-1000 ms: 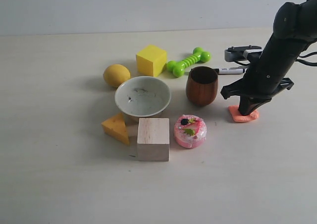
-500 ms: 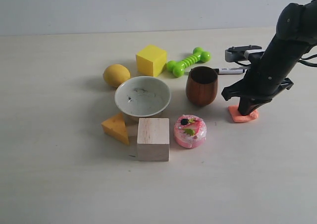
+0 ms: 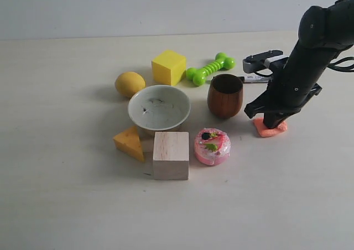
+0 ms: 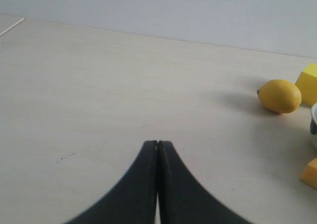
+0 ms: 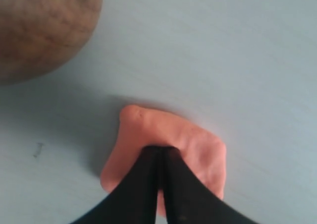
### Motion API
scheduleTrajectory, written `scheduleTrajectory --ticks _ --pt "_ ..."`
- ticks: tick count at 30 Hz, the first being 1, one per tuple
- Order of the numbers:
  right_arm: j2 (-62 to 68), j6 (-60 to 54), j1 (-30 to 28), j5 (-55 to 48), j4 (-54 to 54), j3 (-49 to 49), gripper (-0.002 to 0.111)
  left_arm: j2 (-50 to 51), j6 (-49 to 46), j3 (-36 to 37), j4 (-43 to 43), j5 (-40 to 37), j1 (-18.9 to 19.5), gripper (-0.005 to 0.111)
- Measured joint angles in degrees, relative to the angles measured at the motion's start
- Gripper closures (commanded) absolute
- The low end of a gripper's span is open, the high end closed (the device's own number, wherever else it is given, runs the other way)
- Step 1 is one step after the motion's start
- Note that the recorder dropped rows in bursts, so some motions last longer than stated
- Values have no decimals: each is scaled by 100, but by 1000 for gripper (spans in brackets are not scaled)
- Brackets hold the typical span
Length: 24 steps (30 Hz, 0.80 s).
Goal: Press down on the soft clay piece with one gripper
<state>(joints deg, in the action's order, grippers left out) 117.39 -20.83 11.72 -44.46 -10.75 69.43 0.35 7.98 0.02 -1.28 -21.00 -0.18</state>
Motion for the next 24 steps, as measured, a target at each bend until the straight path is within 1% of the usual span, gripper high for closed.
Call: scheduleTrajectory --ticks 4,5,7,10,14,19,24 --pt "-63 0 44 61 -82 -43 98 0 0 0 0 0 0 107" --pt "-71 0 137 48 -509 -67 98 0 0 0 0 0 0 107" --pt "-121 0 237 15 -776 -93 98 0 0 0 0 0 0 107" --pt "-240 -10 237 15 -840 -93 98 0 0 0 0 0 0 107" --pt "-253 -10 237 15 -840 -93 98 0 0 0 0 0 0 107" --pt "-253 433 237 7 -274 -93 98 0 0 0 0 0 0 107" --pt "-253 497 237 -12 -260 -93 98 0 0 0 0 0 0 107"
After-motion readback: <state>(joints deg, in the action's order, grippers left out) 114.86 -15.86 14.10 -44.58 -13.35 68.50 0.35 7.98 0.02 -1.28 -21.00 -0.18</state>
